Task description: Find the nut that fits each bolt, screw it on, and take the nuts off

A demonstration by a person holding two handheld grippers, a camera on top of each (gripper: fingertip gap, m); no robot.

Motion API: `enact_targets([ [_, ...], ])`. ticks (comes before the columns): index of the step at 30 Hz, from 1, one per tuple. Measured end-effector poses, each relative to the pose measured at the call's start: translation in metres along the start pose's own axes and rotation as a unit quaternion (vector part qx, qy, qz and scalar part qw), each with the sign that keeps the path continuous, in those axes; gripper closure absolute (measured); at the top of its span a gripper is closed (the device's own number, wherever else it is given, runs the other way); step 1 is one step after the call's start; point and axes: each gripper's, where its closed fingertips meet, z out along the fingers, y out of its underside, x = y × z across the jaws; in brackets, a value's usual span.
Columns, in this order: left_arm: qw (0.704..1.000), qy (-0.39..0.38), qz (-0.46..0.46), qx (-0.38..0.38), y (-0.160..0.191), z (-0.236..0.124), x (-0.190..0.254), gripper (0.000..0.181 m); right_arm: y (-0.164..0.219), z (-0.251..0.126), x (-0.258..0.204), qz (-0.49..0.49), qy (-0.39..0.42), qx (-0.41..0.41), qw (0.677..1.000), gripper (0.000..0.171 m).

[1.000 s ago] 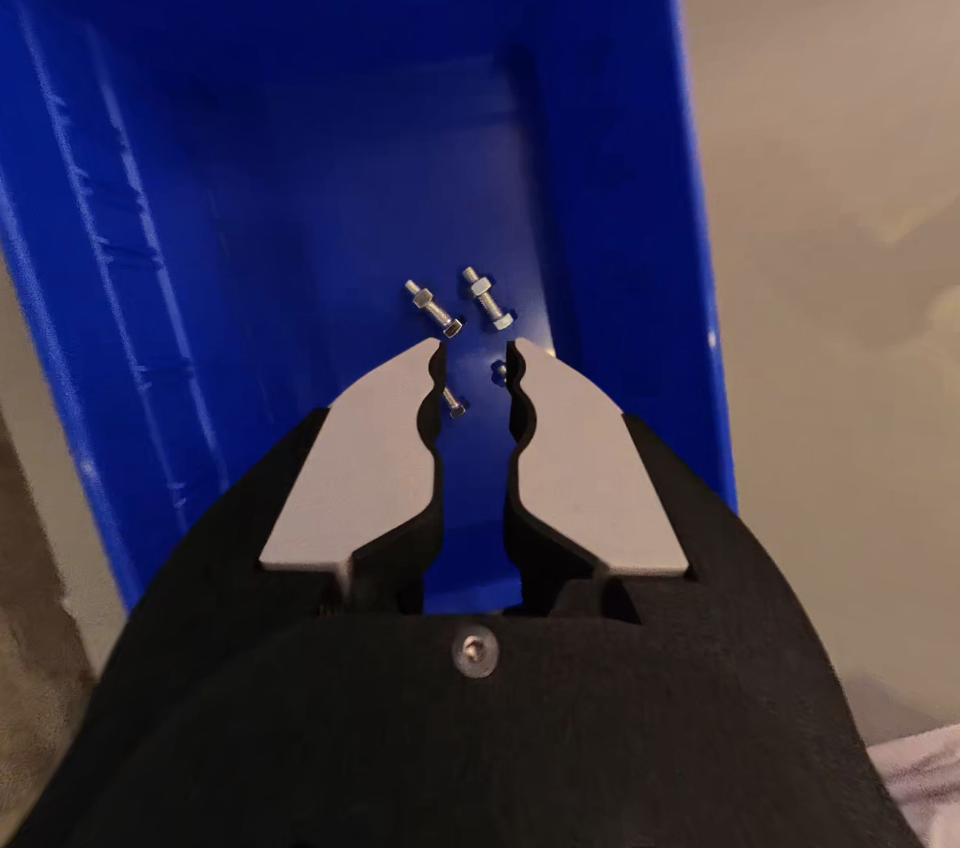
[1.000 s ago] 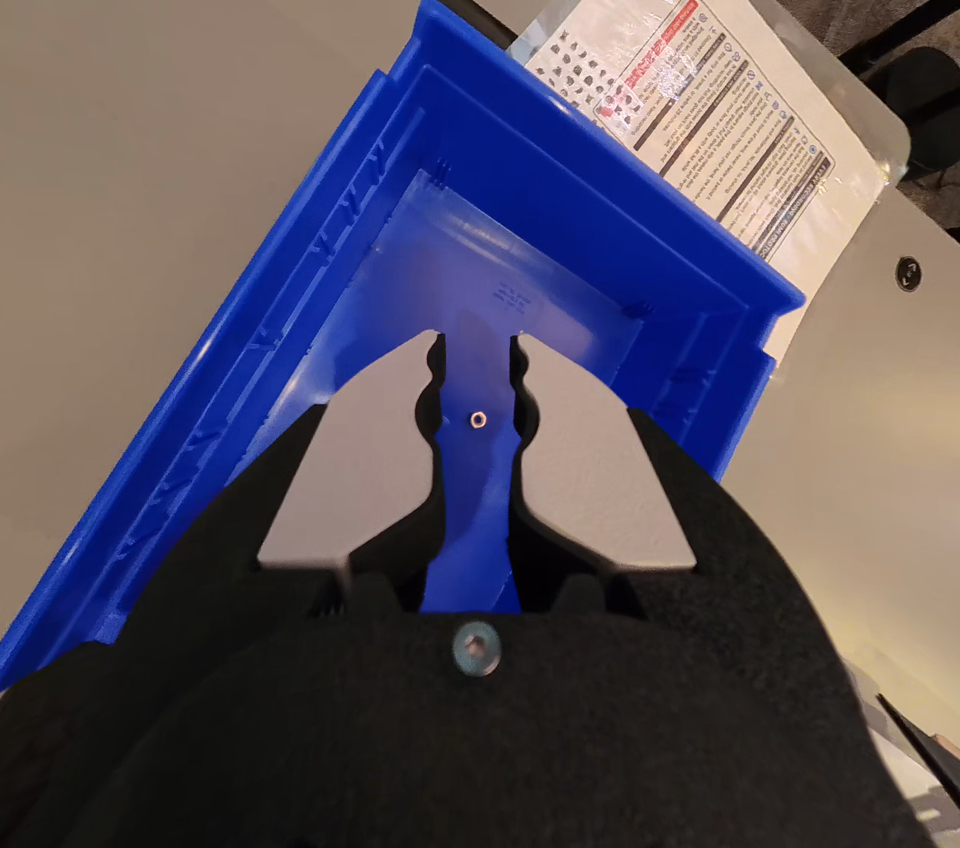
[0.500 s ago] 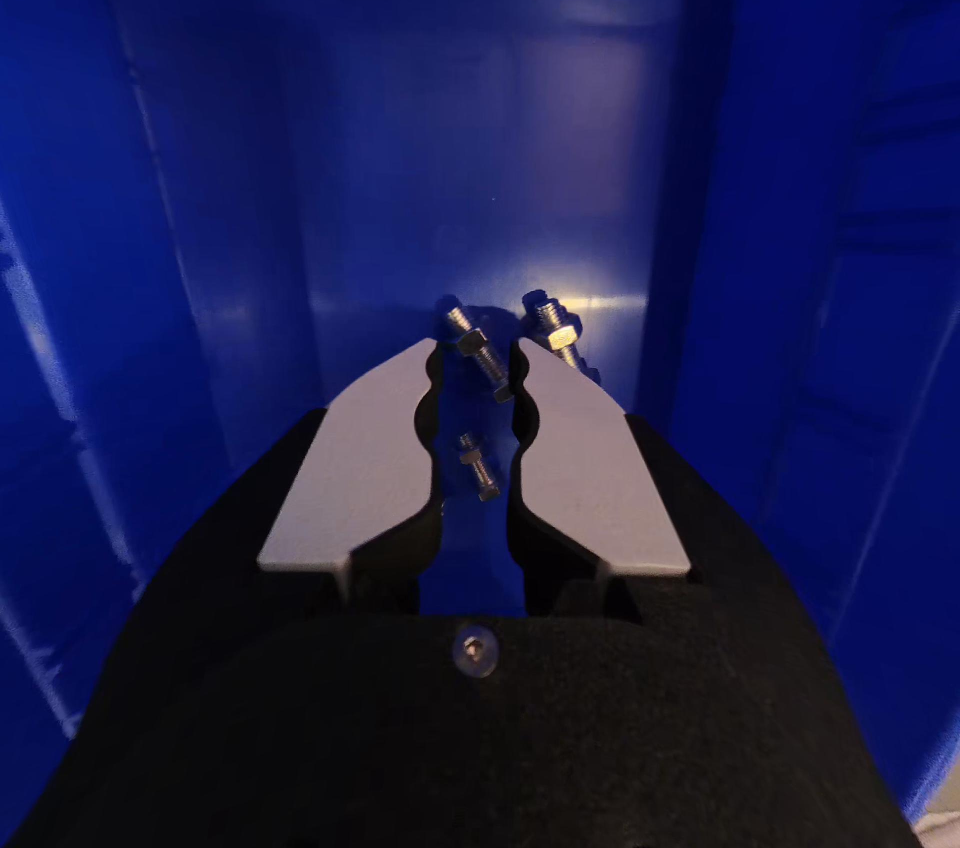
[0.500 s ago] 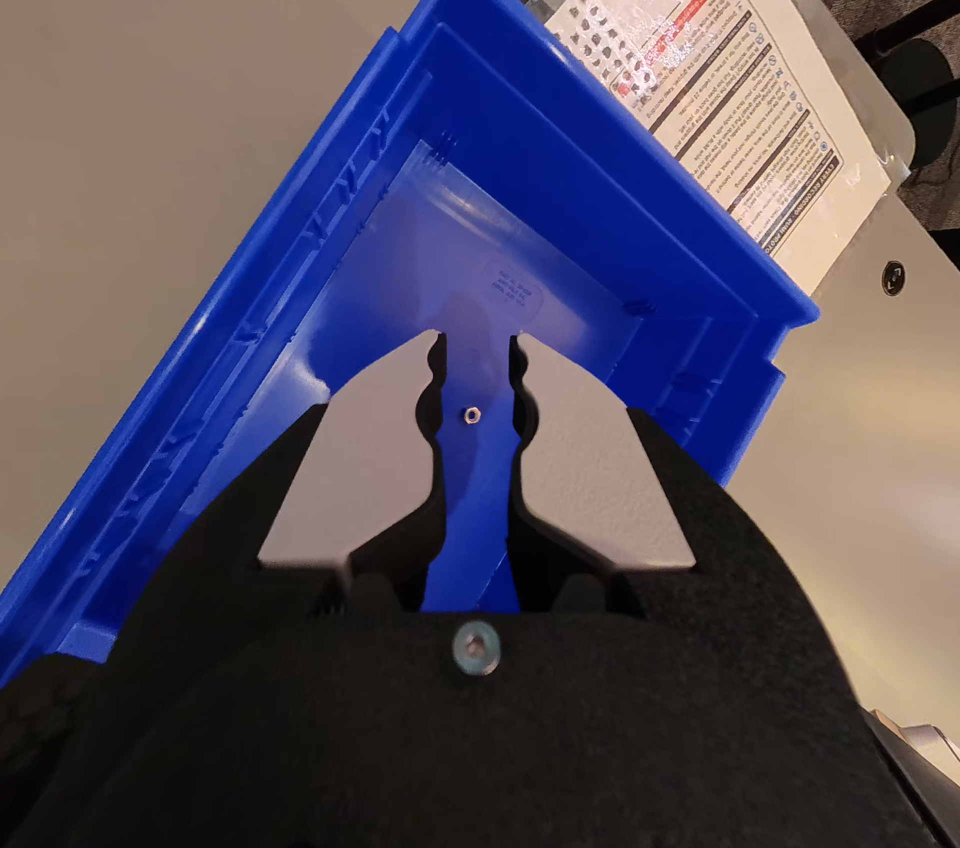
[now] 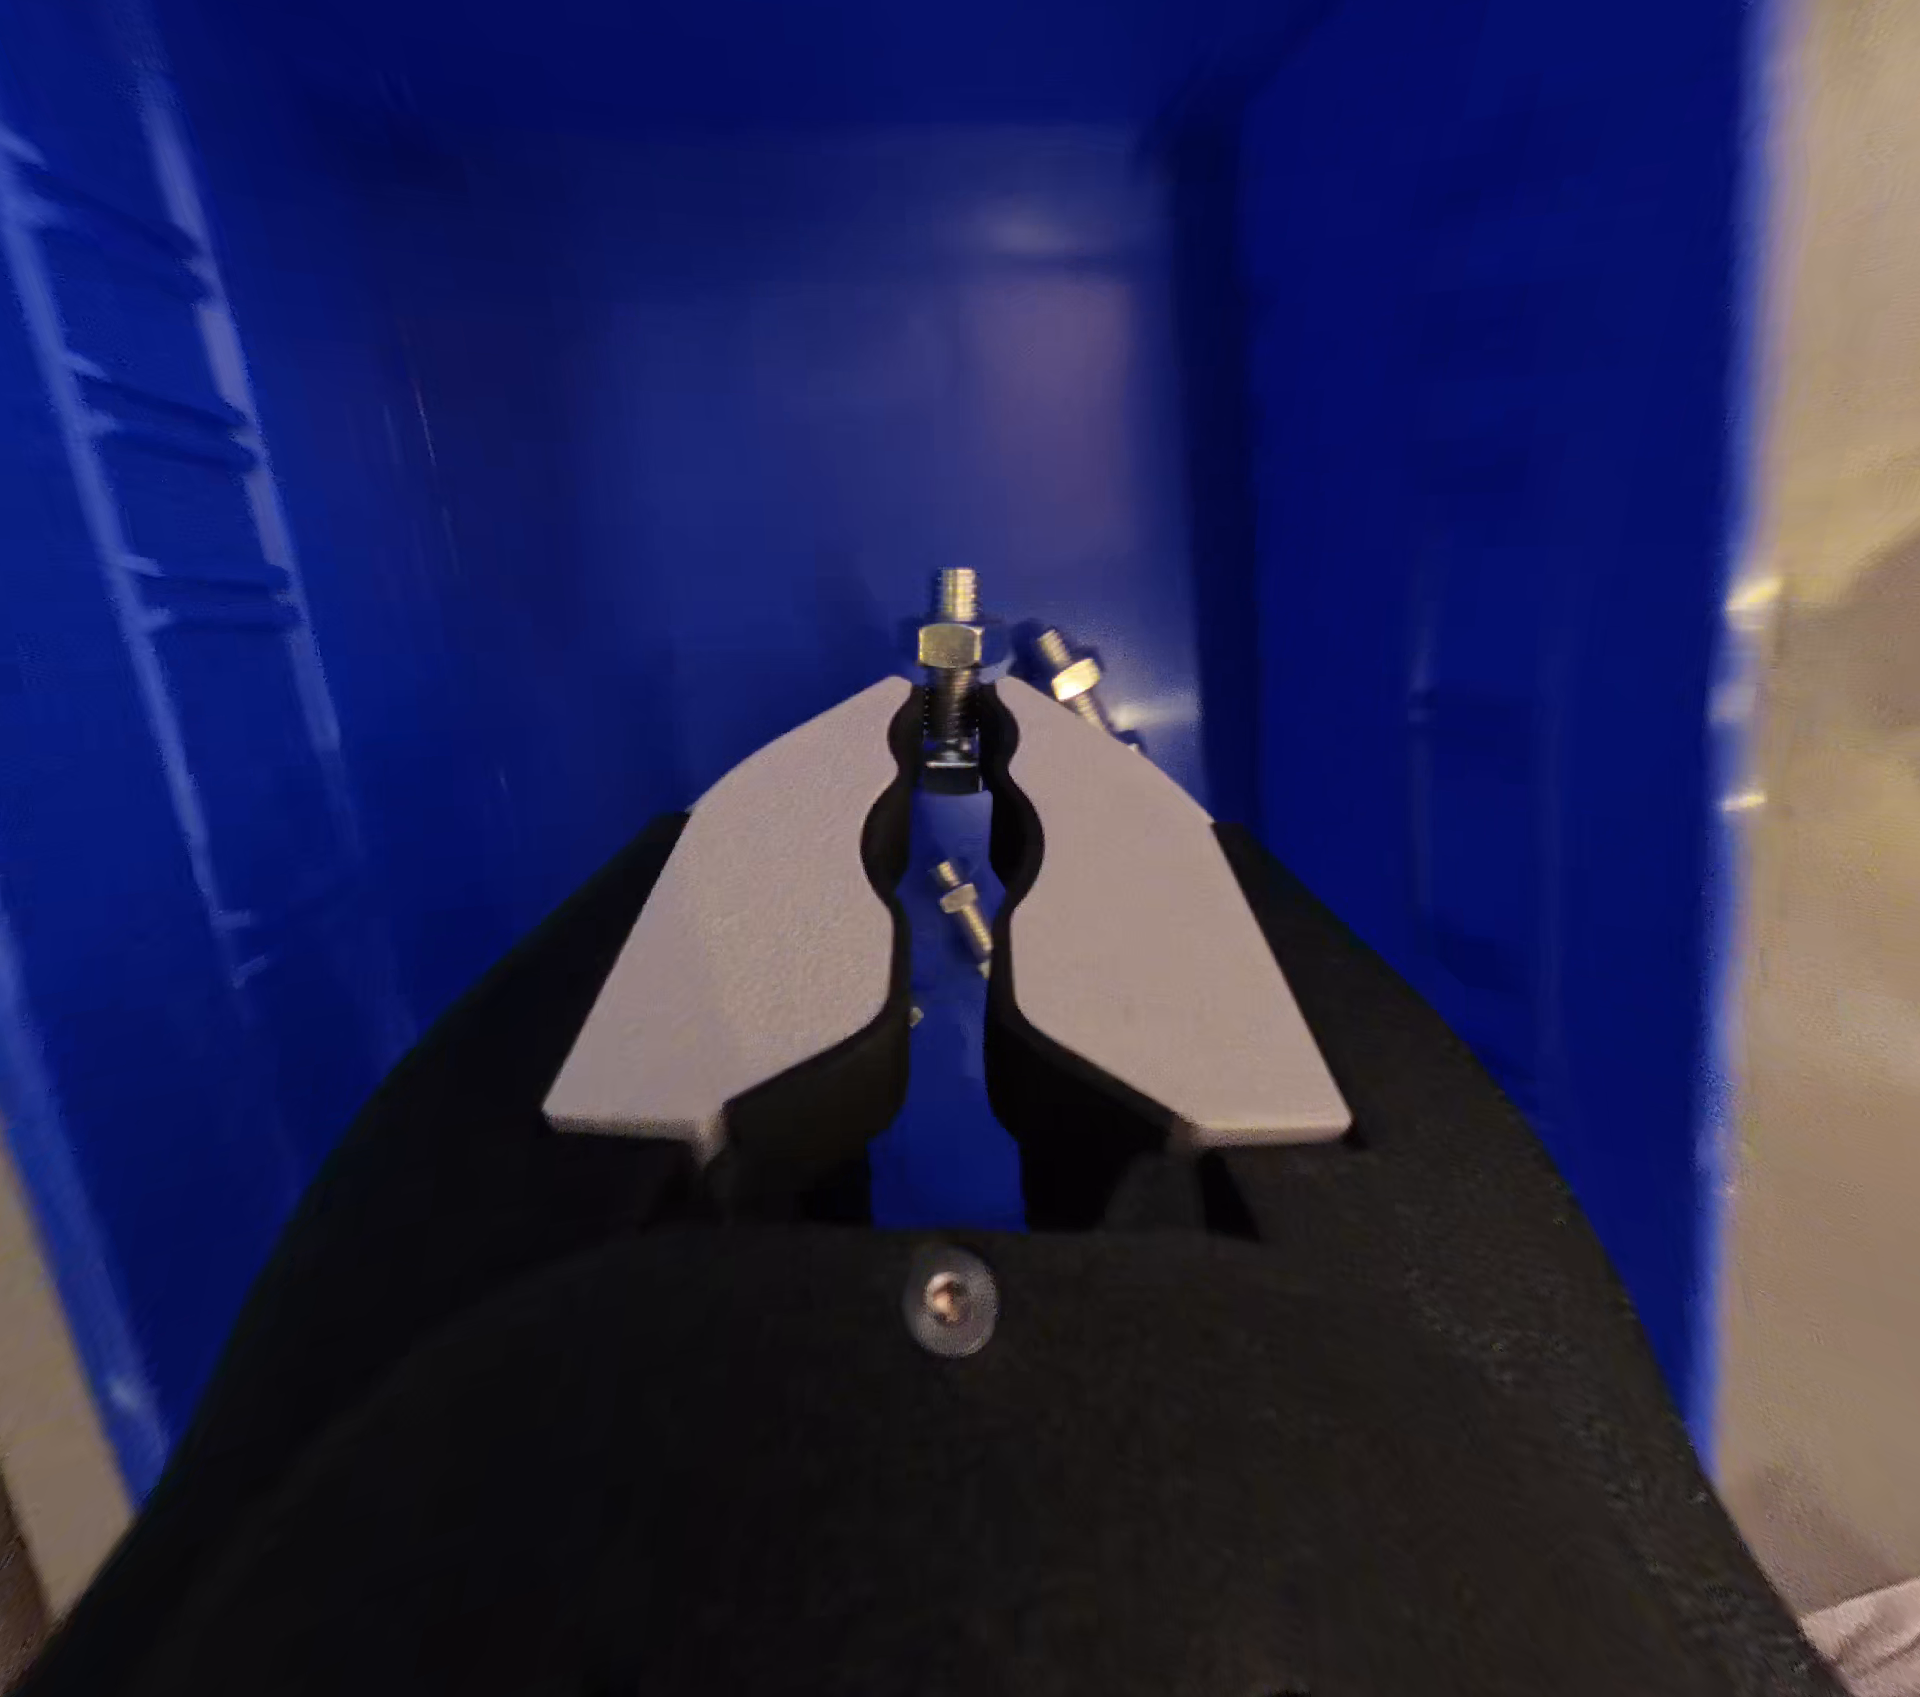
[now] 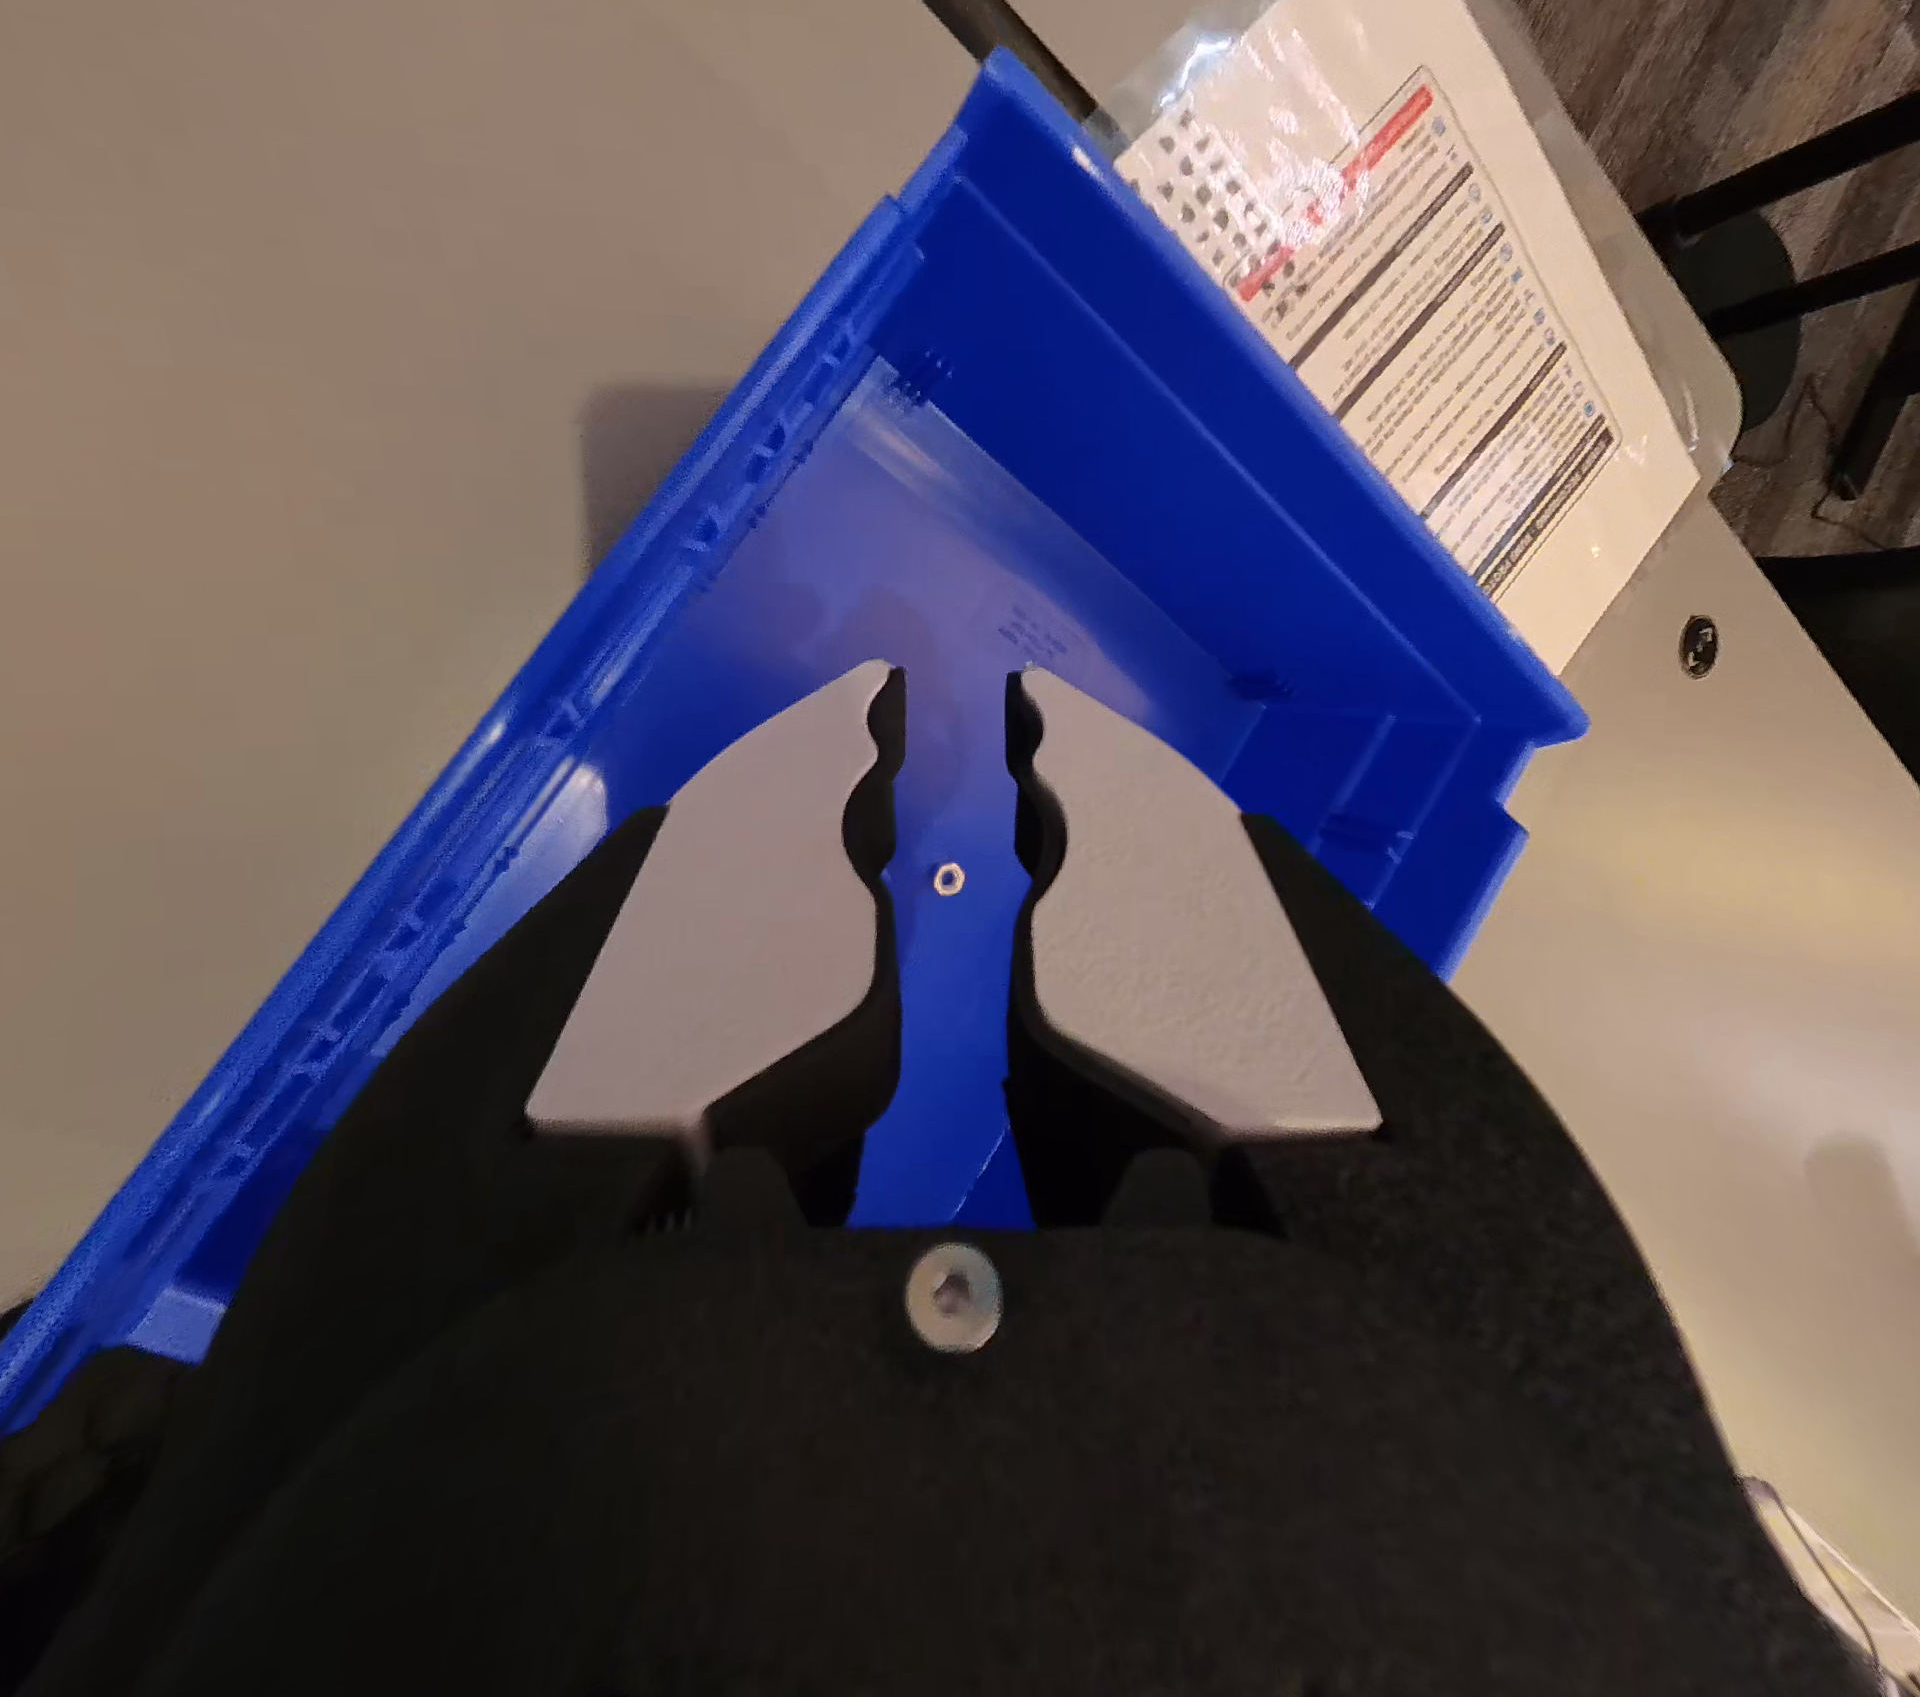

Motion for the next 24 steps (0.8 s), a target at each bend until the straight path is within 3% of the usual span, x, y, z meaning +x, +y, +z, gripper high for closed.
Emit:
enact_targets([
  [4,0.98,0.098,0.048,0.169,-0.046,-0.061,0.053,0.173,-0.027,-0.017,-0.01,-0.017,0.001,0.057,0.998,0.155],
  [8,0.896,0.277,0.185,0.294,-0.063,-0.128,0.172,0.173,-0.088,-0.058,-0.063,-0.054,-0.078,0.213,0.972,0.155],
  [12,0.787,0.436,0.291,0.324,-0.037,-0.161,0.293,0.173,-0.147,-0.138,-0.165,-0.11,-0.261,0.409,0.867,0.154],
  [14,0.752,0.488,0.316,0.312,-0.018,-0.162,0.339,0.173,-0.157,-0.174,-0.208,-0.132,-0.336,0.466,0.808,0.153],
  [18,0.726,0.506,0.361,0.294,0.014,-0.149,0.393,0.173,-0.166,-0.215,-0.247,-0.114,-0.412,0.531,0.732,0.153],
  [24,0.706,0.526,0.374,0.292,0.033,-0.151,0.417,0.173,-0.169,-0.217,-0.26,-0.068,-0.488,0.53,0.691,0.153],
])
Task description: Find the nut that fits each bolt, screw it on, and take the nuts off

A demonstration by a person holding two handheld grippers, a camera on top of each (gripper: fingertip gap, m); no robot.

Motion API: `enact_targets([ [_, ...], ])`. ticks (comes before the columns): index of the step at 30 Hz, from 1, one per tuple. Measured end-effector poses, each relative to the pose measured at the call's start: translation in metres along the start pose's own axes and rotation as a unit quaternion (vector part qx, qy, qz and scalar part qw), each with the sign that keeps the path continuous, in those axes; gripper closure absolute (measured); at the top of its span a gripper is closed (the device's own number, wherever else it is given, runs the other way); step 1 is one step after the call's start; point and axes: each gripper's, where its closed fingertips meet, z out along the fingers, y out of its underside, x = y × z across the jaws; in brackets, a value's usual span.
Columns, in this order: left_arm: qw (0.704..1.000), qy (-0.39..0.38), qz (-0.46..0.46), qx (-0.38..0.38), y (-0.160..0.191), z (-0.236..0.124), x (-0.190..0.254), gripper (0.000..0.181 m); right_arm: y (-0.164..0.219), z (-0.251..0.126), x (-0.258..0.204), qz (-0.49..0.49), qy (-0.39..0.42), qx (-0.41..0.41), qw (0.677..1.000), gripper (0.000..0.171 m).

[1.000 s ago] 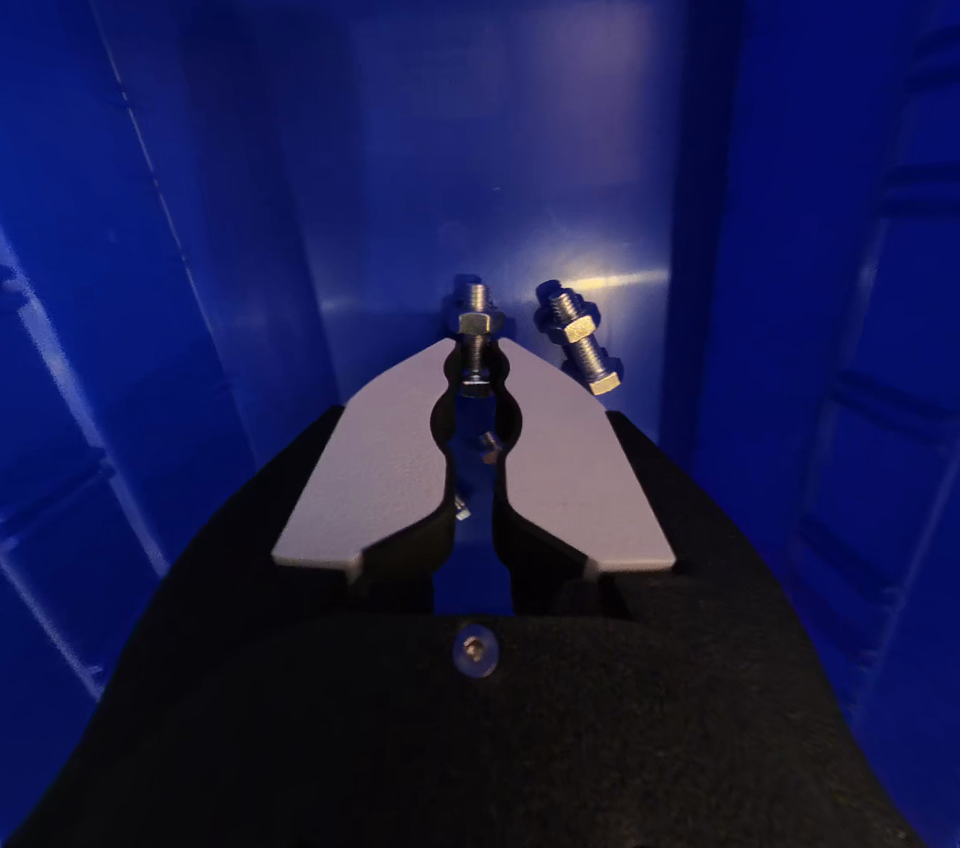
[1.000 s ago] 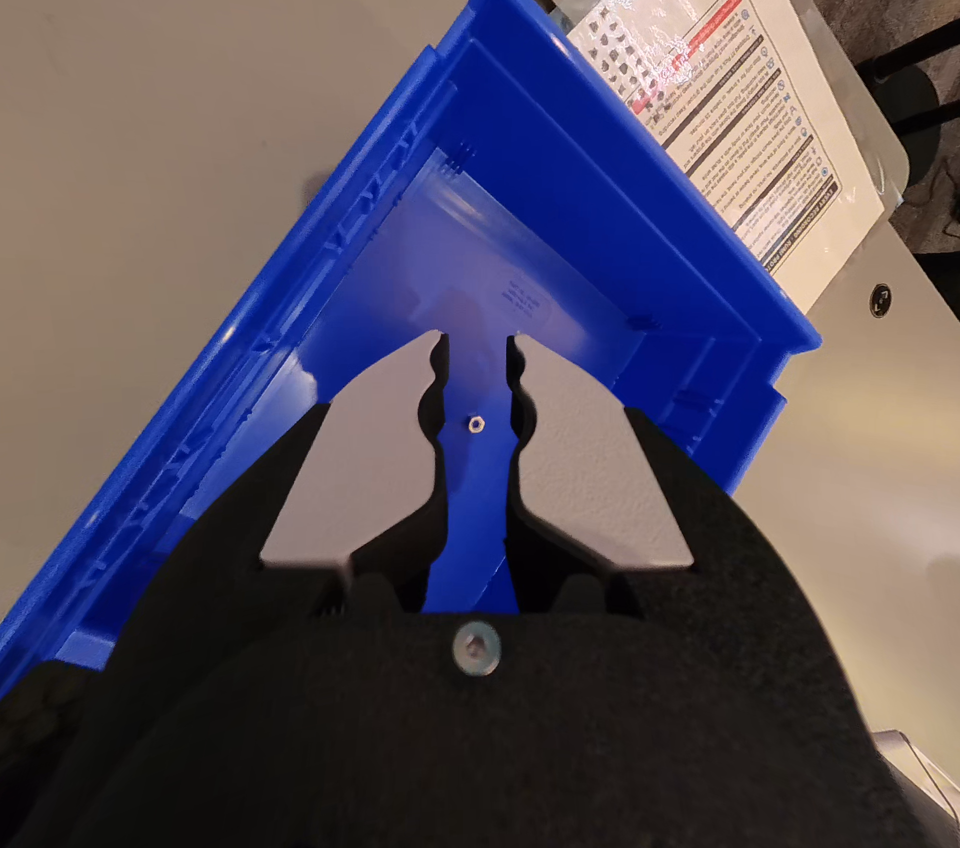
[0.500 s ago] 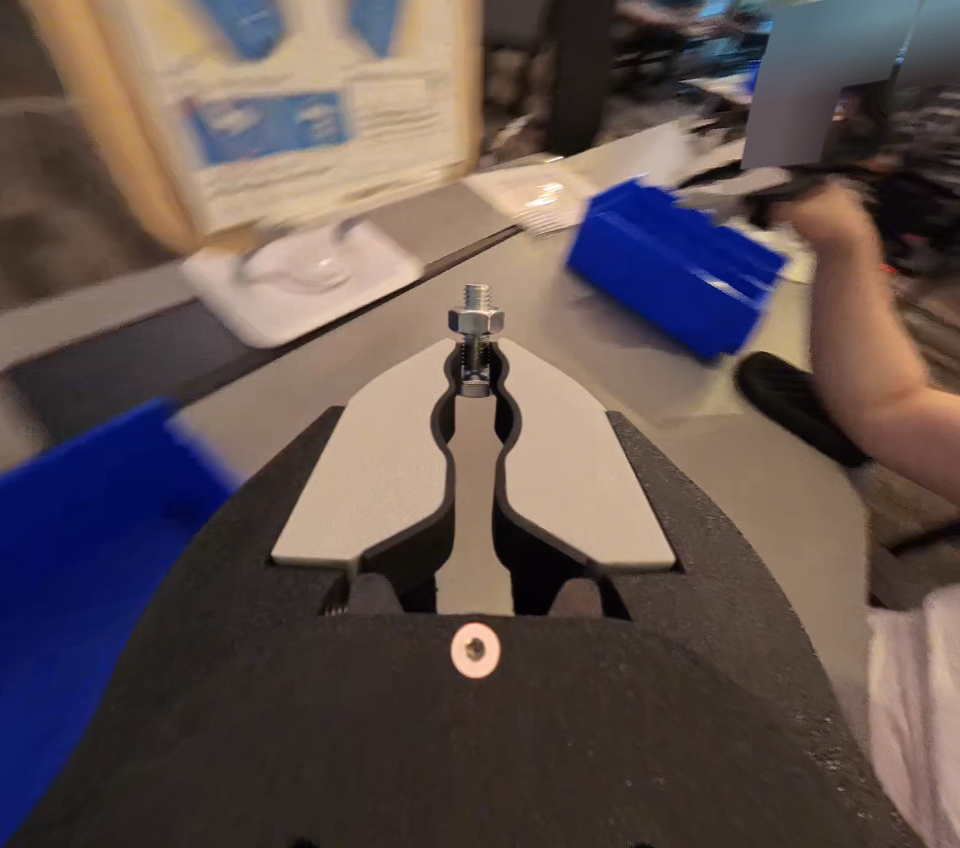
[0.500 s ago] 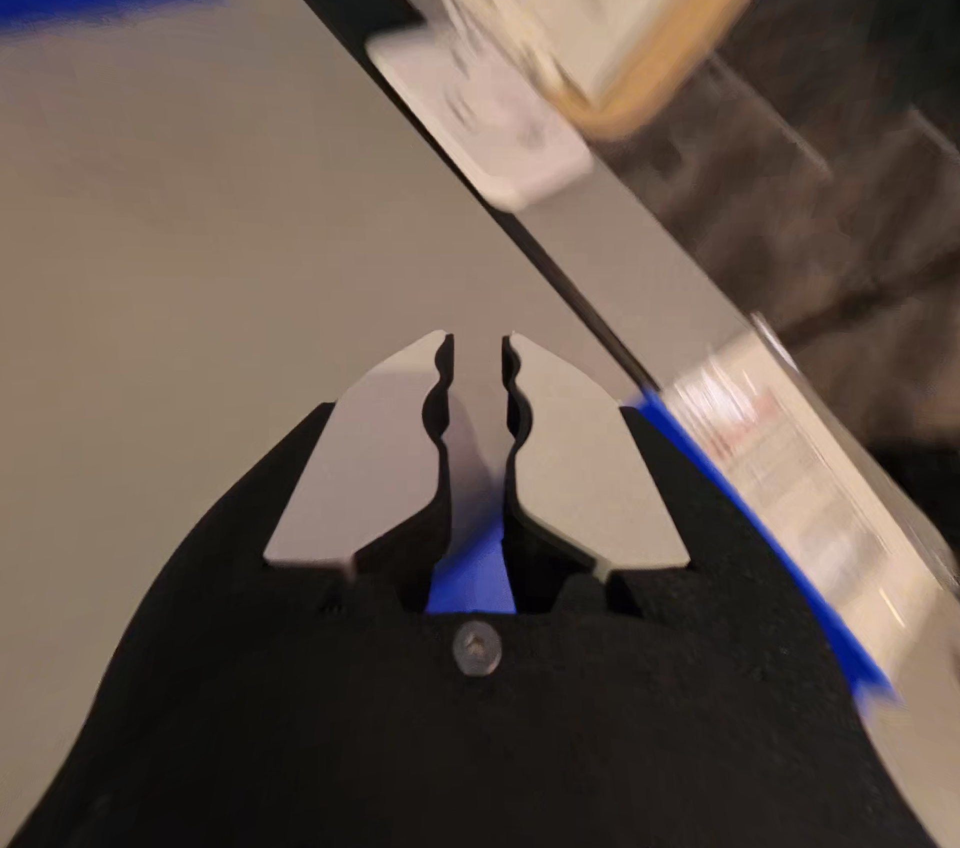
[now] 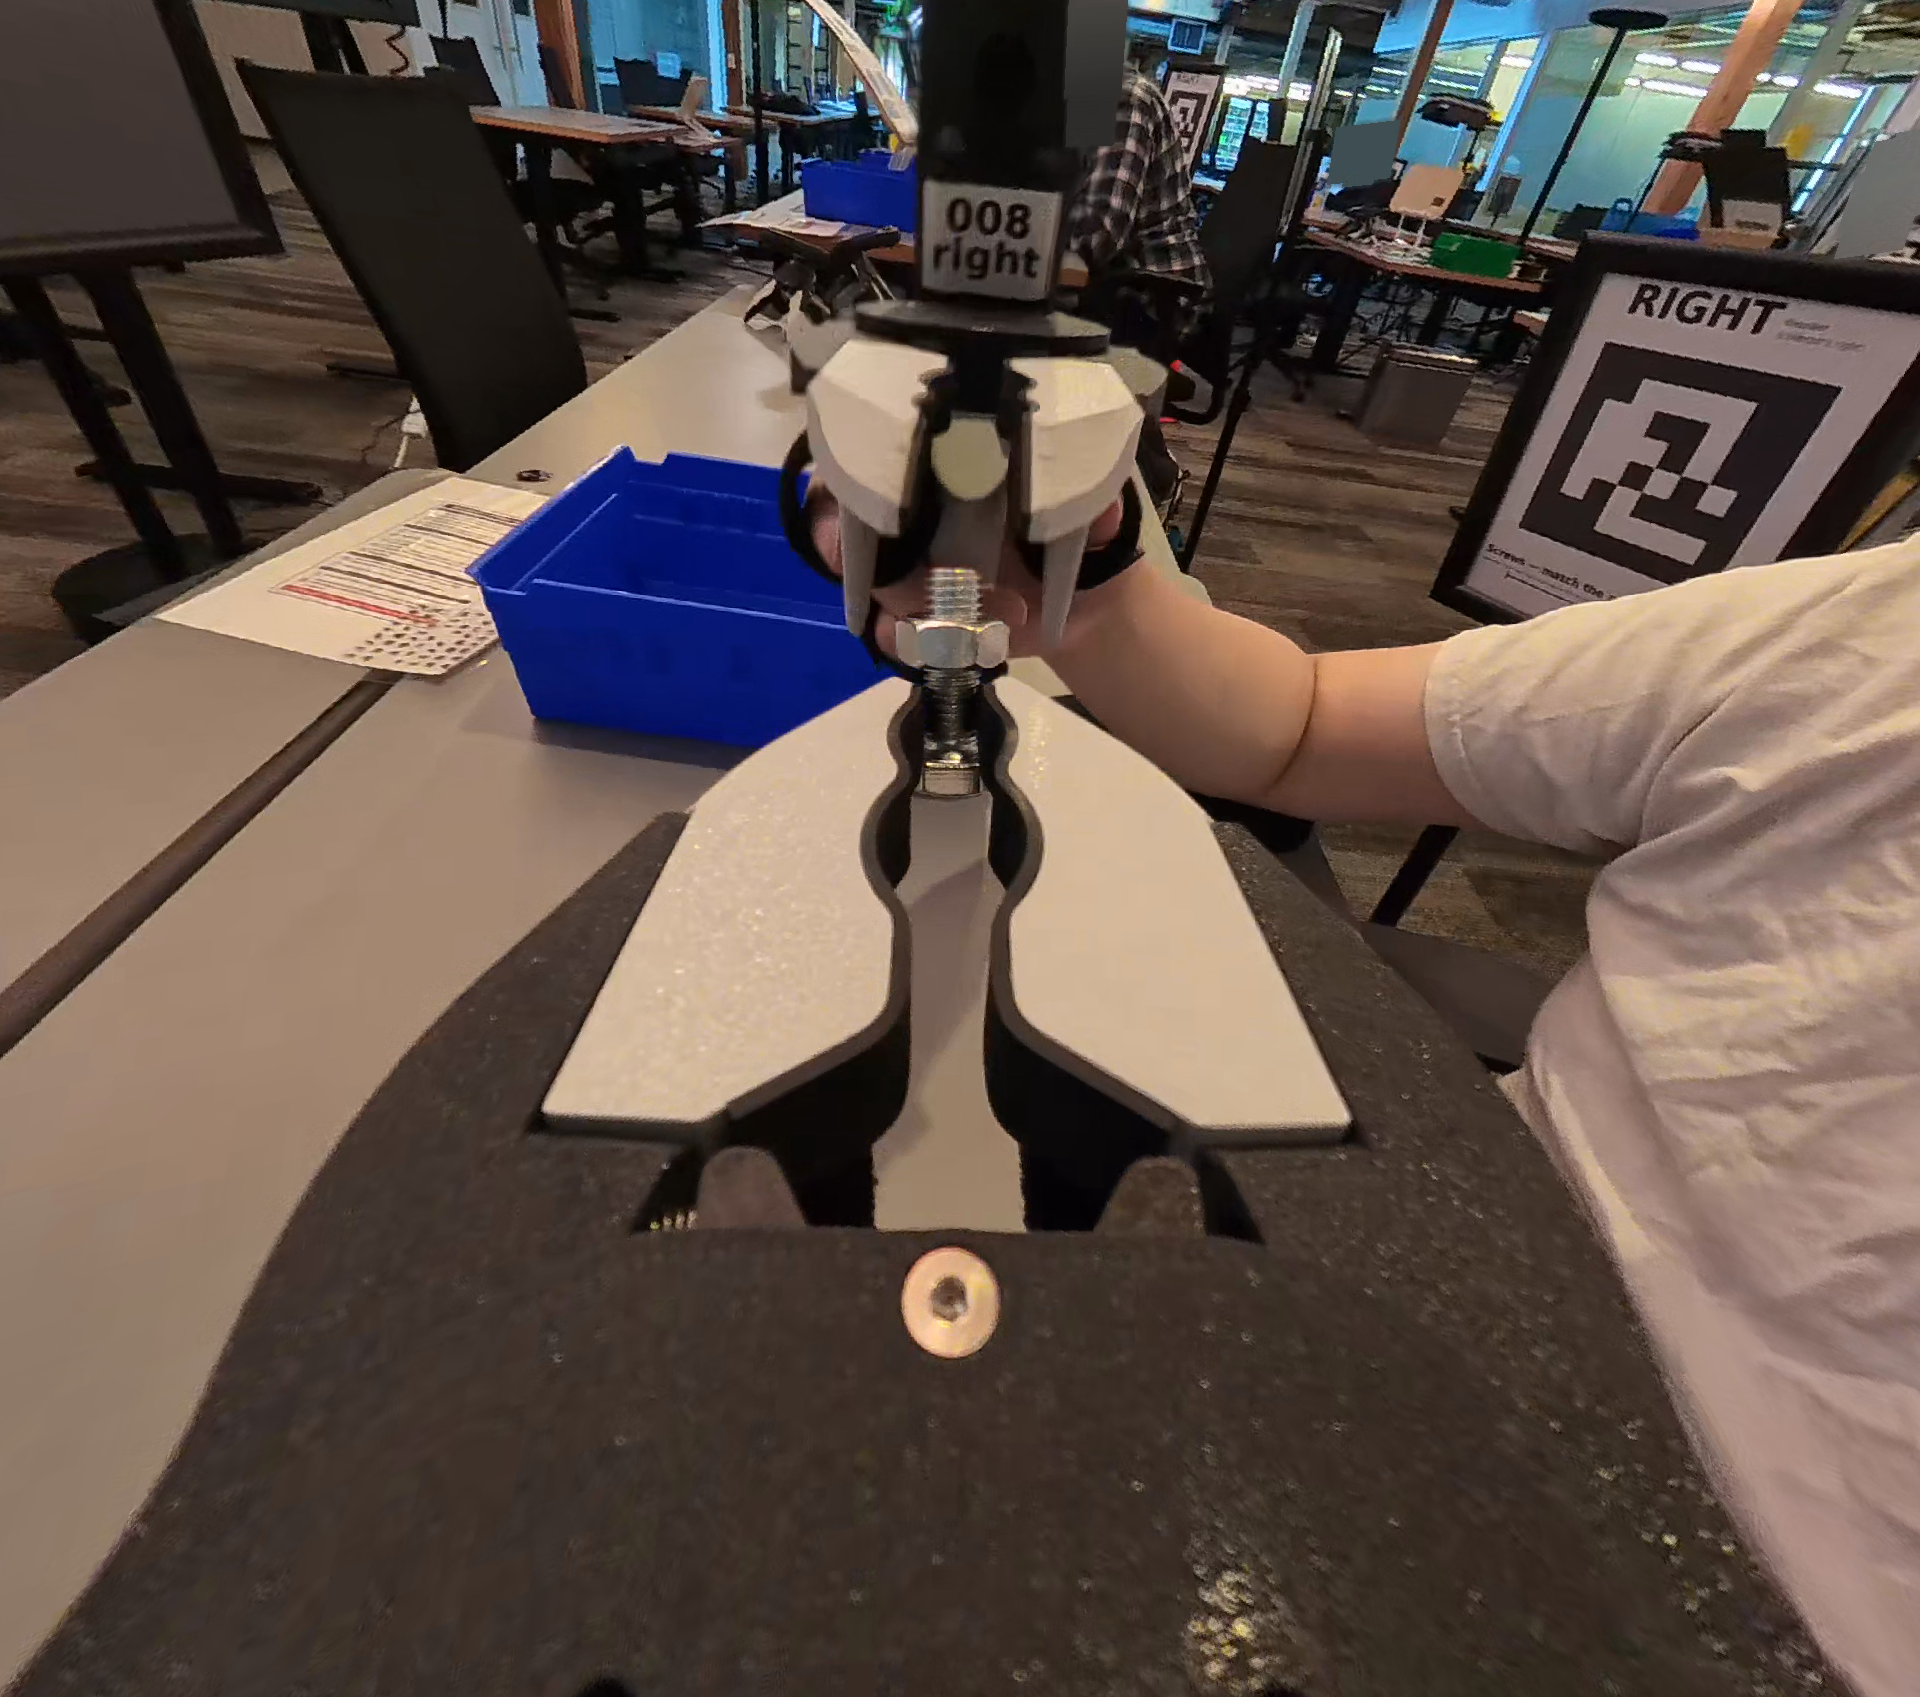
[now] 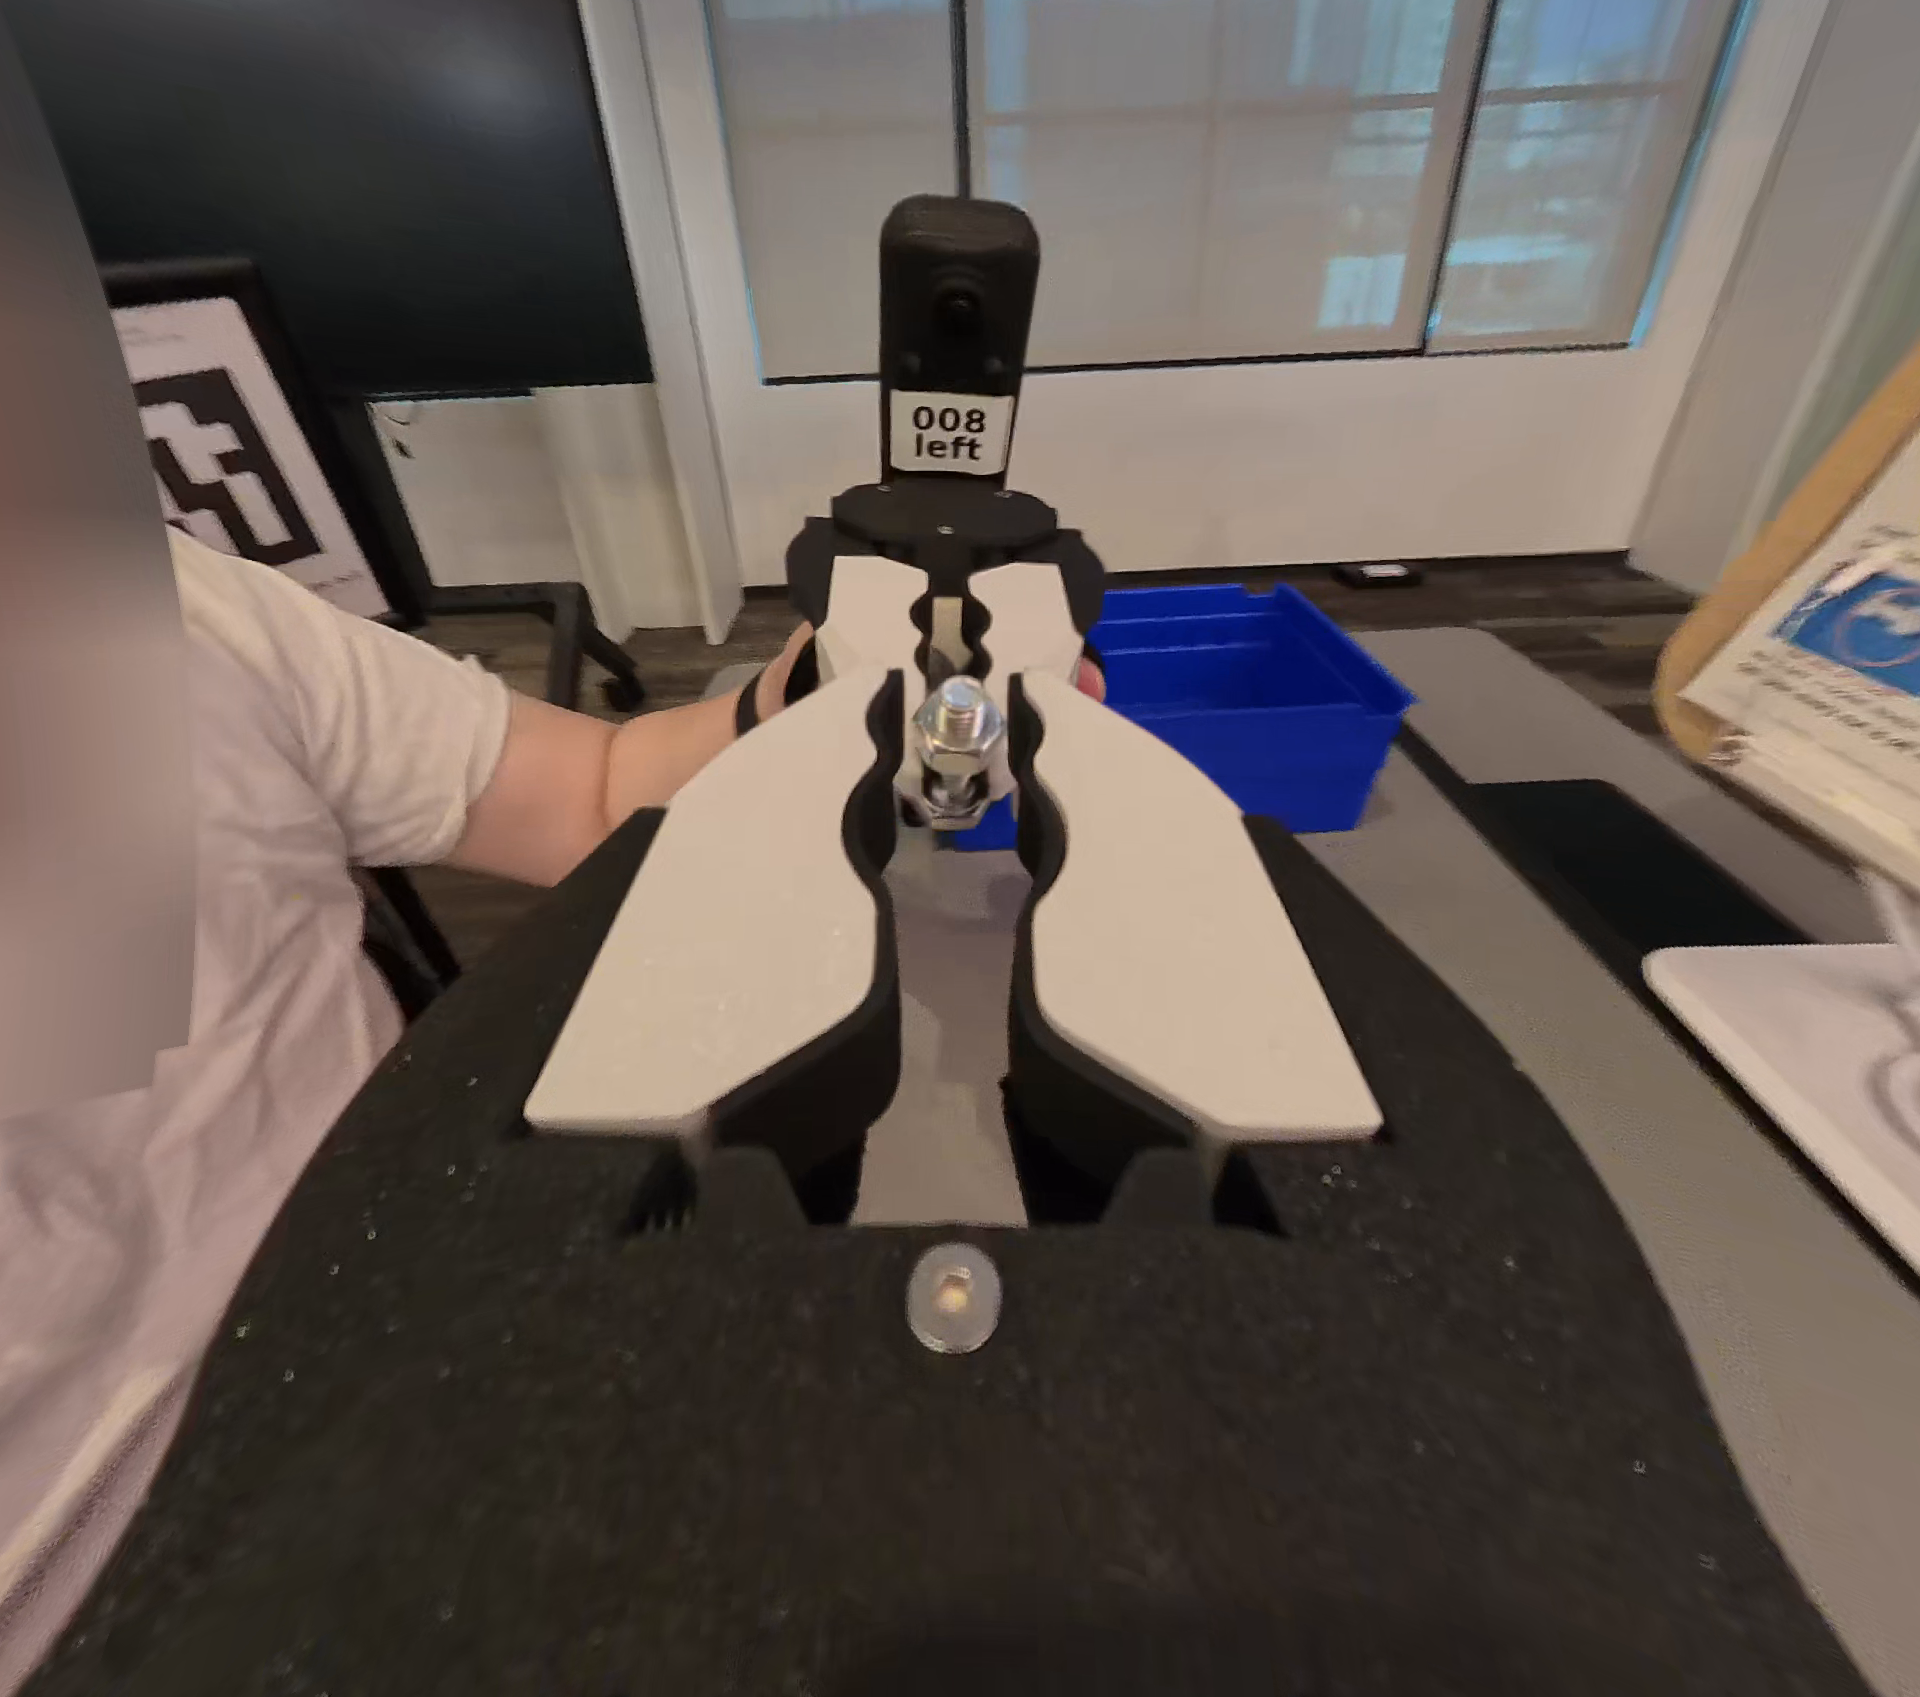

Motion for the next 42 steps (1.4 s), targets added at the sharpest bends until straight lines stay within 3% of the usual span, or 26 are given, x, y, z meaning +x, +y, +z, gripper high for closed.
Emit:
enact_targets([
  [16,1.0,0.0,0.014,-0.007,0.005,0.006,0.004,0.172,0.013,0.01,-0.003,0.032,-0.029,-0.007,0.999,0.162],
  [23,0.998,-0.034,0.051,-0.019,0.012,0.006,-0.006,0.14,0.013,0.007,-0.004,0.001,-0.02,-0.019,1.0,0.162],
  [31,0.997,0.061,0.024,-0.04,0.025,0.022,0.026,0.151,0.014,0.007,-0.031,-0.075,-0.075,-0.041,0.994,0.162],
  [42,0.997,0.055,0.037,-0.039,0.029,0.031,0.028,0.155,0.012,0.004,-0.027,-0.069,-0.076,-0.029,0.994,0.162],
])
